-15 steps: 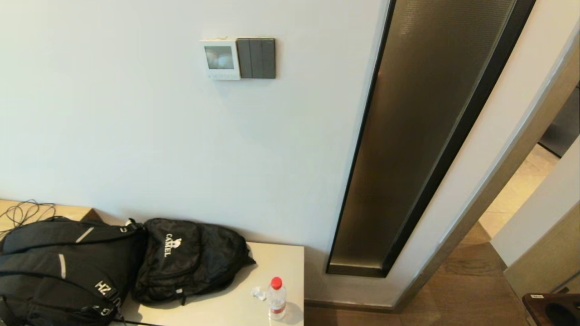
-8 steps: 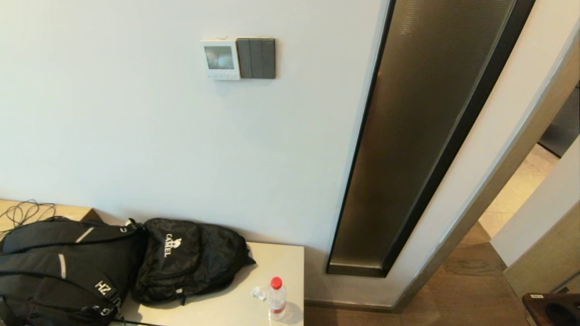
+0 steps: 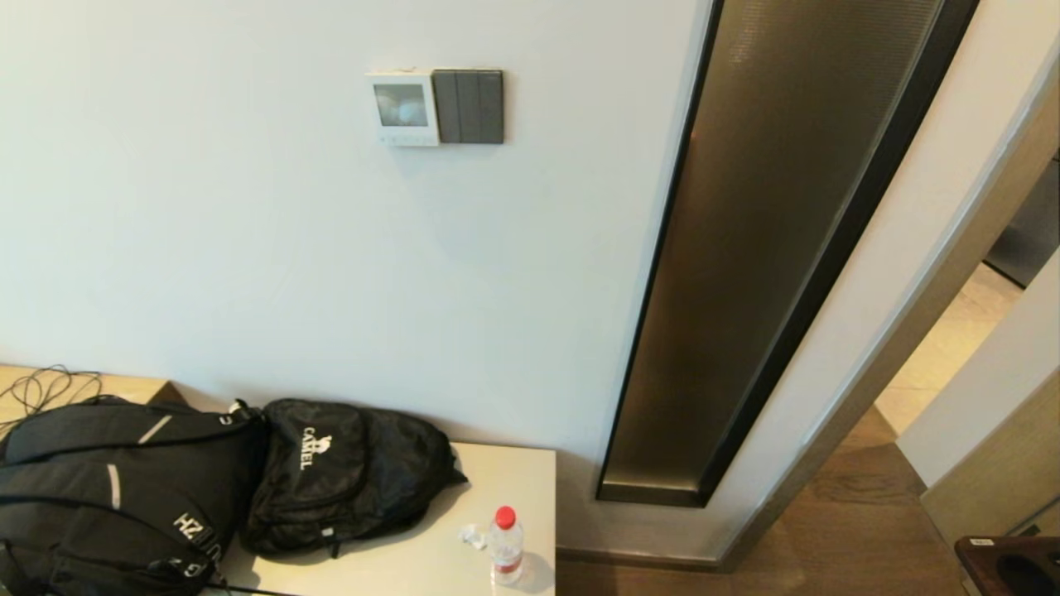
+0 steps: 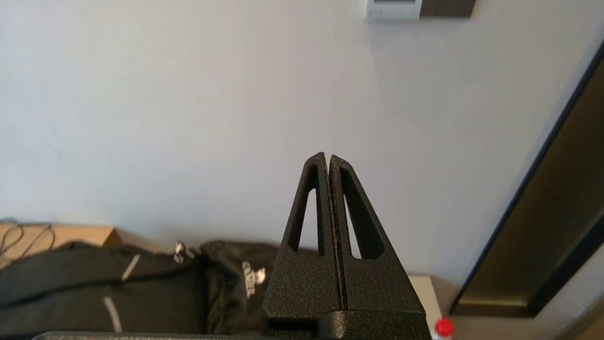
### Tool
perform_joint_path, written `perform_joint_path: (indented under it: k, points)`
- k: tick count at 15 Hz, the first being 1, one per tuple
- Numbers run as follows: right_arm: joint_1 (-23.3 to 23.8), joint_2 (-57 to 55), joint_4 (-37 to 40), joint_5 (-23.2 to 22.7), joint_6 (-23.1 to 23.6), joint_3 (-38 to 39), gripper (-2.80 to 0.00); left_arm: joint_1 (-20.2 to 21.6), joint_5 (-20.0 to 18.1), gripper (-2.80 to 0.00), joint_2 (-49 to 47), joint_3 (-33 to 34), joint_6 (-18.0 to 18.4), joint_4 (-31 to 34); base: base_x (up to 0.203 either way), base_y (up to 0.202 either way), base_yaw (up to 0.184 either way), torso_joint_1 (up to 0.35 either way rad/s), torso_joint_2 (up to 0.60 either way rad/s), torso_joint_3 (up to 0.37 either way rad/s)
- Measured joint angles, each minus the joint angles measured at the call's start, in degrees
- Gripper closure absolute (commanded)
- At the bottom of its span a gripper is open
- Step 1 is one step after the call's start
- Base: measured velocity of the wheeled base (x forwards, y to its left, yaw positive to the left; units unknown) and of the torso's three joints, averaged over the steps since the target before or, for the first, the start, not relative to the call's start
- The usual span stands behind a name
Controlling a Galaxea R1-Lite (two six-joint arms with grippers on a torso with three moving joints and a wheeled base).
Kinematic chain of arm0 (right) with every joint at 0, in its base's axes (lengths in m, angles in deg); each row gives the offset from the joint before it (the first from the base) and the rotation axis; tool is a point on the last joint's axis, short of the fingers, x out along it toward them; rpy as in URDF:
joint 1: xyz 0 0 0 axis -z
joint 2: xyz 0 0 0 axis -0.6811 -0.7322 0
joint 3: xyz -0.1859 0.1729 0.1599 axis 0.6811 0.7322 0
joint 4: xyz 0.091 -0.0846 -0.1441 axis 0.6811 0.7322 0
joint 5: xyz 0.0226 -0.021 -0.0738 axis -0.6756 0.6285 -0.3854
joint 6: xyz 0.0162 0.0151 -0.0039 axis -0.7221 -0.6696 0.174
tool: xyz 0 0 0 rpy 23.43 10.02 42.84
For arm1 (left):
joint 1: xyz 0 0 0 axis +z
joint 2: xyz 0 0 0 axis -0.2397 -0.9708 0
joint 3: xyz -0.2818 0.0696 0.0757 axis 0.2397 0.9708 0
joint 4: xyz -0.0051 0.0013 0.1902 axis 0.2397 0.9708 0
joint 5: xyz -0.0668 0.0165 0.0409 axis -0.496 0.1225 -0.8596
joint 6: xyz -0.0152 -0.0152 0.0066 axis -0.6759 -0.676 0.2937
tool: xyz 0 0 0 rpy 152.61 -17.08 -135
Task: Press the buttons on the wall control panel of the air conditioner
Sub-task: Turn on the central air conditioner
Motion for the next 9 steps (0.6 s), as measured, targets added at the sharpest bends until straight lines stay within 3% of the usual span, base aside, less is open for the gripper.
perform_joint_path:
  k: [9]
  points:
    - [0.00,0.00,0.00,0.00,0.07,0.00,0.00,-1.92,-2.72,0.00,-45.19,-30.89,-0.04,-20.65,0.000,0.000,0.000,0.000,0.00,0.000]
